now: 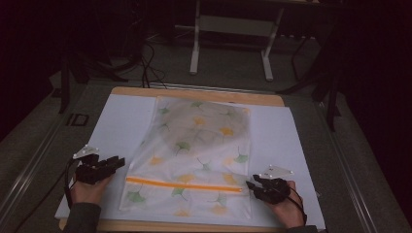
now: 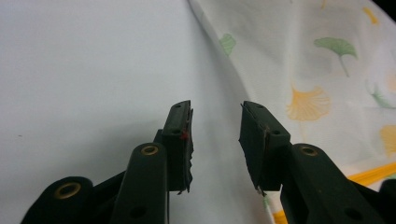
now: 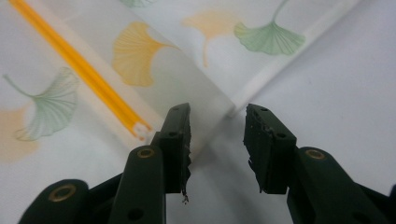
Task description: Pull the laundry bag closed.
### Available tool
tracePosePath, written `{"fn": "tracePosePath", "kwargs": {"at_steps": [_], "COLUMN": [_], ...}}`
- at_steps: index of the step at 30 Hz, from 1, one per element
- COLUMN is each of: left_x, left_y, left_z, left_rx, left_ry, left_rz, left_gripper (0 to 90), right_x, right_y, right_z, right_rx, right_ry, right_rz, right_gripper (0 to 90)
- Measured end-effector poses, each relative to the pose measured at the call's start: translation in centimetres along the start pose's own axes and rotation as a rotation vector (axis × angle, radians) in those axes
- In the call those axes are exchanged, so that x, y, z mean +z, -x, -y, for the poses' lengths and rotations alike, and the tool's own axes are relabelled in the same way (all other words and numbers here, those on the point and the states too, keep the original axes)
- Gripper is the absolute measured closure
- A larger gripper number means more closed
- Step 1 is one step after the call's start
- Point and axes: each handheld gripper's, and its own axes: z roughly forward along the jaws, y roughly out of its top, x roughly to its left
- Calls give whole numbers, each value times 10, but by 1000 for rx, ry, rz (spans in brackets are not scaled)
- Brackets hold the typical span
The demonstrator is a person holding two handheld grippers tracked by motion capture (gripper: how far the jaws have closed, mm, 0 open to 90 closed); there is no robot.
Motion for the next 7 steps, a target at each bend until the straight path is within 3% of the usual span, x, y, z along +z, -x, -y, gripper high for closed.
{"fn": "tracePosePath", "kwargs": {"at_steps": [2,5,7], "left_x": [0,3,4], "left_y": [1,3,3], "left_z": [0,2,4], "left_rx": [8,44,43], "left_ry": [4,13,29], "left_rz": [-11,-70,-86], "left_gripper": [641,634,626], "right_x": [1,3,4], "right_y": [1,4,5], "right_z": [1,4,5], "right_rx": [9,39,47], "right_ry": [-3,-4,-8], "right_rz": [2,10,18], "right_gripper": [609,622,622]}}
